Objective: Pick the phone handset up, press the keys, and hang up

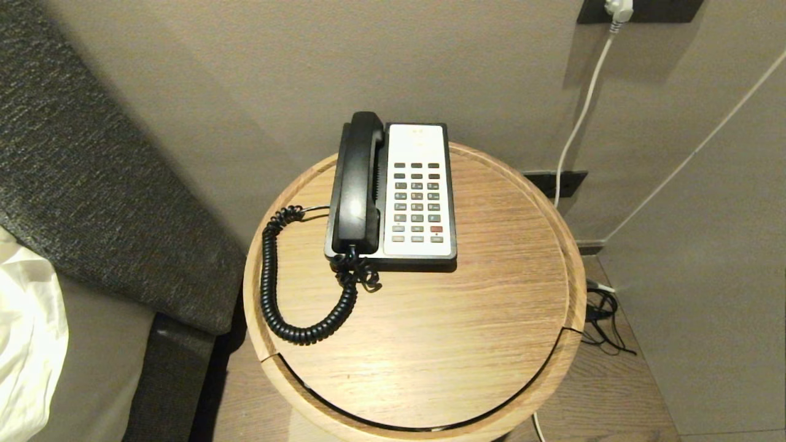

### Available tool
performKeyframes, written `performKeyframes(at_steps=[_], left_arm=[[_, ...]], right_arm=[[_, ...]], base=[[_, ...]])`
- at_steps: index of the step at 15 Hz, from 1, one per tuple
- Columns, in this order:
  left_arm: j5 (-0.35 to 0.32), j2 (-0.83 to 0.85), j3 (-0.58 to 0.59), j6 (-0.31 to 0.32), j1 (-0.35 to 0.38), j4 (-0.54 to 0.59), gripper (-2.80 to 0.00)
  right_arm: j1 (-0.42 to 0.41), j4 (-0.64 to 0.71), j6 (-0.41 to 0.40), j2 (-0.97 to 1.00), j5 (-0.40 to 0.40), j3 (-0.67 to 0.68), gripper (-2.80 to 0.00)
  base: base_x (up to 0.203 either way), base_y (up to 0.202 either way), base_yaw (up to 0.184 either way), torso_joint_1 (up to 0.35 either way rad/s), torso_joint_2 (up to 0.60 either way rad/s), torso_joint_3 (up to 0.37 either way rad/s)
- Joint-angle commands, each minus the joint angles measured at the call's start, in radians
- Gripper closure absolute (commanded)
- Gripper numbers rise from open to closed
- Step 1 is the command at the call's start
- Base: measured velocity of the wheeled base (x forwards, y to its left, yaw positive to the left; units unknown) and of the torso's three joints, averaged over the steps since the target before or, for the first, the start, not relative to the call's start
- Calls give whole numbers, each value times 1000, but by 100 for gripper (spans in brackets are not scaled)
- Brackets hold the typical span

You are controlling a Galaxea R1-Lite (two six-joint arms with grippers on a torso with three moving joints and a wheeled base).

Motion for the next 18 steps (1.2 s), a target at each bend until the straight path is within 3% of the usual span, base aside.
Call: performKeyframes(at_steps=[1,4,7,10,13,15,18], left_arm=[[-33,-89,62,62,1,-2,0],[-78,-126,100,114,0,-7,0],[-137,-126,155,202,0,-82,0],[-158,-126,324,285,0,-358,0],[-165,-126,550,350,0,-678,0],[-168,-126,614,392,0,-759,0],[-204,-126,628,404,0,-743,0]], right_arm=[[-36,14,-20,-76,41,39,0],[-35,7,-45,-104,44,81,0],[-30,-63,-171,-142,44,187,0],[-24,-361,-327,-230,46,440,0],[-22,-693,-418,-257,82,677,0],[-21,-832,-491,-261,91,819,0],[-21,-1055,-562,-263,93,1025,0]], base=[[0,0,0,0,0,0],[0,0,0,0,0,0],[0,0,0,0,0,0],[0,0,0,0,0,0],[0,0,0,0,0,0],[0,0,0,0,0,0],[0,0,0,0,0,0]])
